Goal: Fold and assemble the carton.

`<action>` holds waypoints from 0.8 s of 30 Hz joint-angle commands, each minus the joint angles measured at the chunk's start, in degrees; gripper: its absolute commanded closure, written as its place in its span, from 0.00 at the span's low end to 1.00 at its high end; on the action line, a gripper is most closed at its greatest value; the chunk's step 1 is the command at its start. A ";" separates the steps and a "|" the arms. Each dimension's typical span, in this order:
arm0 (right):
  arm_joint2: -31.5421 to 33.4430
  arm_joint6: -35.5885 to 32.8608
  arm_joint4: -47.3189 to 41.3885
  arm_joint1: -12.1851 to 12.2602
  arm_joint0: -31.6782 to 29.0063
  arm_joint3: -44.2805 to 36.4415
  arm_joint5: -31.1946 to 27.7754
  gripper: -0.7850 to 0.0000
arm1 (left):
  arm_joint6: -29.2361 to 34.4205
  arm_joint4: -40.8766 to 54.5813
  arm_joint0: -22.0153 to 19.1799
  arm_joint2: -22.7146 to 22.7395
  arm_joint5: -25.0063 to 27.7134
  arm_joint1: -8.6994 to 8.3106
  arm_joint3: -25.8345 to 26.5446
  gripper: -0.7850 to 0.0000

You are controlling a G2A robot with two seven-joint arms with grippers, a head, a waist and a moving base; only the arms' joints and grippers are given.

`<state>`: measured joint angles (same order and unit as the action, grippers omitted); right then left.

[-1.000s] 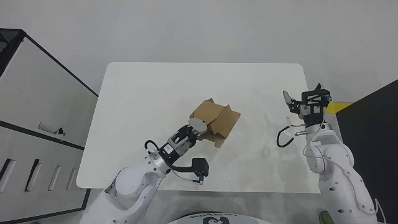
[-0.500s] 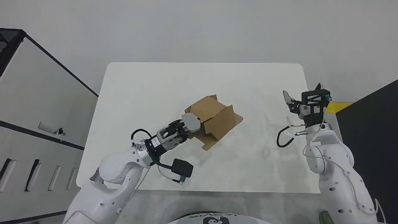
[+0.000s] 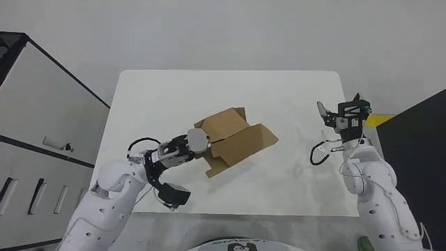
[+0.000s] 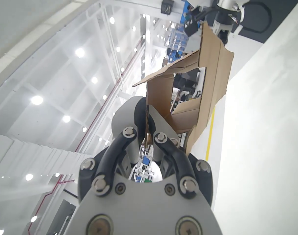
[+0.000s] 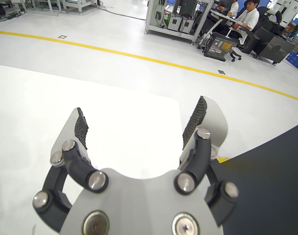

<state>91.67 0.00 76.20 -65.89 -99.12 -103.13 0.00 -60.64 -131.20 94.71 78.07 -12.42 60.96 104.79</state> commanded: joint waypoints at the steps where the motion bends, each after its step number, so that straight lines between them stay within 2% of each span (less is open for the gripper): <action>1: 0.00 0.00 0.00 0.00 0.00 0.00 0.00 0.00 | -2.73 2.31 -0.52 0.53 -0.34 -0.06 -1.55 1.00; 4: 0.00 0.00 0.00 0.00 0.00 0.00 0.00 0.00 | -5.15 7.25 -1.15 0.09 -0.60 0.12 -2.73 1.00; 12: 0.00 0.00 0.00 0.00 0.00 0.00 0.00 0.00 | -5.10 7.39 -1.21 0.06 -0.77 0.14 -2.71 1.00; 14: 0.00 0.00 0.00 0.00 0.00 0.00 0.00 0.00 | -3.98 10.06 -1.32 -0.46 -1.30 0.38 -2.45 1.00; 17: 0.00 0.00 0.00 0.00 0.00 0.00 0.00 0.00 | -5.94 17.80 -3.05 -2.22 -3.03 1.08 -2.27 1.00; 24: 0.00 0.00 0.00 0.00 0.00 0.00 0.00 0.00 | -11.86 24.27 -8.15 -6.27 -5.46 2.36 -5.24 1.00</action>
<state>91.67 0.00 76.20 -65.89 -99.12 -103.13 0.00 -71.44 -107.08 86.90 72.05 -17.46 63.23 99.94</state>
